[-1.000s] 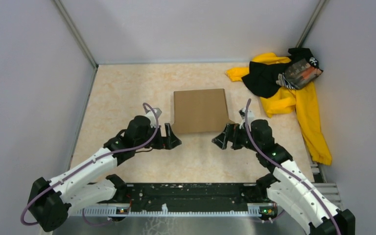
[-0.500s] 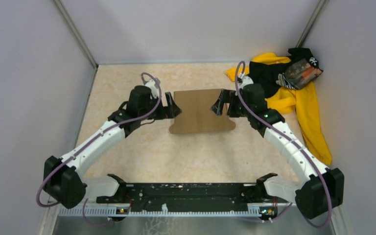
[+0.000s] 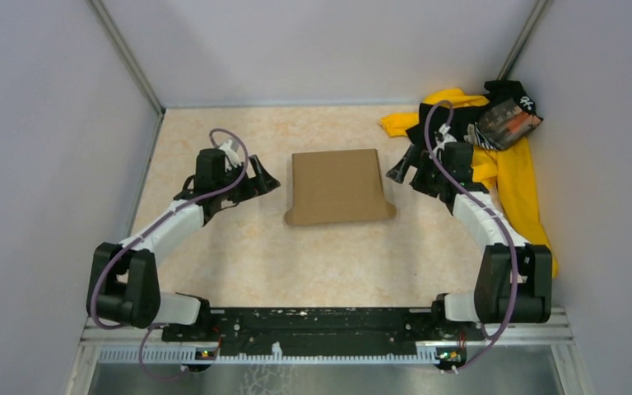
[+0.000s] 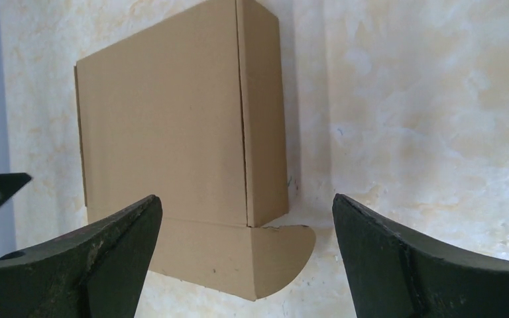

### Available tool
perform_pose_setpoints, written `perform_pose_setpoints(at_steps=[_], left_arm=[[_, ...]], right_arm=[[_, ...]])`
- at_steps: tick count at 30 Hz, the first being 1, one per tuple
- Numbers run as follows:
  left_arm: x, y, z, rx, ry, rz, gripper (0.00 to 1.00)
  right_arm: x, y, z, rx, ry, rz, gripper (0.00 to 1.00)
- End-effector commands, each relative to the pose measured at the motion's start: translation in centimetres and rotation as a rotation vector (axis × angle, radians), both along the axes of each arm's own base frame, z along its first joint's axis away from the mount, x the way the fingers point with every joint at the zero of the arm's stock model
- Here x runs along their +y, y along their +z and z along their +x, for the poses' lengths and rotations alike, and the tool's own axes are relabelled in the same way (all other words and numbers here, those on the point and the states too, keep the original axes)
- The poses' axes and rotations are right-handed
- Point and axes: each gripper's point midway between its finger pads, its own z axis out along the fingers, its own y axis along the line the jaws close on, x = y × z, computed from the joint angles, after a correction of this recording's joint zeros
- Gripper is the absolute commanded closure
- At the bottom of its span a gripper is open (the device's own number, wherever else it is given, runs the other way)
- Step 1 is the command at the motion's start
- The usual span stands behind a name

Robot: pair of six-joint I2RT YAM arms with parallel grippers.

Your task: Fold the paper box

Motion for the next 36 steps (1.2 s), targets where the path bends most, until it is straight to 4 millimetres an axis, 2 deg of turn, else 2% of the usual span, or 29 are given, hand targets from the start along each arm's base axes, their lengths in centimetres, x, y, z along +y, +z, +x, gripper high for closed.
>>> perform_pose_setpoints(at_steps=[1,9,14,22,30,36], left_arm=[[-2.5,1.4,-0.7,-0.125,-0.101,-0.16,0.01],[-3.4,-0.2,-1.2,-0.144,-0.128,-0.238,0.01],[-4.0,-1.0,-0.8,-0.147,-0.148,-0.262,0.01],[-5.3,-2.5,-0.7,-0.133,-0.18,-0.284,0.01],[-8.2,-4.4,-1.2,-0.093,-0.236,-0.255,0.01],[-8.8,-5.5,-1.6,-0.068,-0.24,-0.24,0.01]], right_arm=[[2.3,2.0,0.3,-0.141,0.115,0.137,0.01],[3.1,-0.2,0.7,-0.152,0.139,0.195,0.01],[3.3,-1.7,1.1,-0.133,0.138,0.214,0.01],[3.7,-2.5,1.6,-0.137,0.144,0.245,0.01],[4.2,-3.3,2.1,-0.123,0.159,0.282,0.01],[4.7,-4.2,1.9,-0.103,0.18,0.318,0.01]])
